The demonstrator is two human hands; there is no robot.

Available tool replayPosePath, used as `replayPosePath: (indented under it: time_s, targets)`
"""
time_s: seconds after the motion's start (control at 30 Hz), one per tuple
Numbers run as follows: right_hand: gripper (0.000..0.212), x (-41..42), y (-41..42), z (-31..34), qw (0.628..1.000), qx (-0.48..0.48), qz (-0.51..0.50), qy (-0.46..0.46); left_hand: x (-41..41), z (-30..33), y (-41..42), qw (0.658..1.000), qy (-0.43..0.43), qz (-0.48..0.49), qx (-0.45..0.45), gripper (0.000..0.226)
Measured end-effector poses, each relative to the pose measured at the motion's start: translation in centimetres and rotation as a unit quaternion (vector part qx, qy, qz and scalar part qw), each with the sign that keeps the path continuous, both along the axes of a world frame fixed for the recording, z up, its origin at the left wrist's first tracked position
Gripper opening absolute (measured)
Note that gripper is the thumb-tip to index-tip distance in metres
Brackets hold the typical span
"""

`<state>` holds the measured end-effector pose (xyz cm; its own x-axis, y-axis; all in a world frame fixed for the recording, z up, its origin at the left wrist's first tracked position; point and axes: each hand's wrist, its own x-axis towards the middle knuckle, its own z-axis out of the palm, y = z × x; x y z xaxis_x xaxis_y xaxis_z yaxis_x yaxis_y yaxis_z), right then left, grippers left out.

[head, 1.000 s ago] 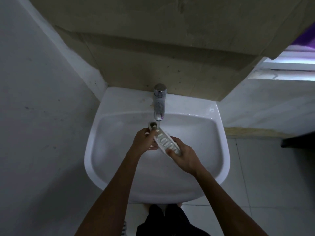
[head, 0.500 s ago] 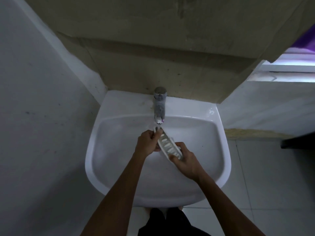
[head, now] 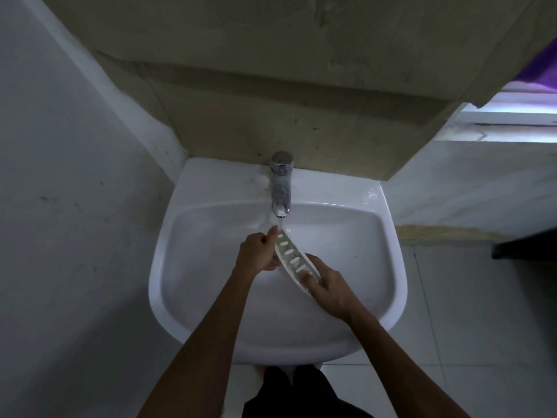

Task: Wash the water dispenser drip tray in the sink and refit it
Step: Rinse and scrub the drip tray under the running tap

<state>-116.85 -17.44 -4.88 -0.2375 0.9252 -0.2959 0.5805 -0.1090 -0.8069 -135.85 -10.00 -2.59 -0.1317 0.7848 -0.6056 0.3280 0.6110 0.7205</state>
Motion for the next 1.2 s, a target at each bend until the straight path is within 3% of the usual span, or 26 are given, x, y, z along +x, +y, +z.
replayPosePath:
  time_s: [0.23,0.4,0.57,0.8,0.93,1.03,1.2]
  targets:
    - [0.048,-0.2,-0.4,-0.1,1.0,-0.002,0.005,-0.001,-0.3,-0.5,0.0,0.999,0.029,-0.036,0.009,0.058]
    - [0.045,0.3,-0.4,-0.4,1.0,-0.003,-0.012,-0.016,-0.4,-1.1,0.1,0.996,-0.051,-0.076,-0.005,0.052]
    - [0.053,0.6,-0.2,-0.5,1.0,-0.002,-0.014,-0.017,-0.2,-0.9,-0.3,0.992,-0.108,-0.058,-0.016,0.042]
    - [0.045,0.6,0.3,-0.1,1.0,0.005,0.009,-0.022,-0.4,-1.4,-0.2,0.996,-0.067,-0.048,0.026,0.041]
    - [0.049,-0.1,0.8,0.2,1.0,0.002,0.0,-0.022,-0.4,-1.2,-0.4,0.99,-0.135,-0.027,0.02,0.024]
    - [0.045,-0.7,1.3,0.4,1.0,0.0,-0.022,-0.017,-0.5,-0.9,-0.4,0.983,-0.182,-0.009,0.013,0.027]
    - [0.043,-1.2,2.3,0.8,0.999,-0.032,-0.031,0.002,-0.9,-0.4,-0.1,0.984,-0.156,-0.001,0.082,0.029]
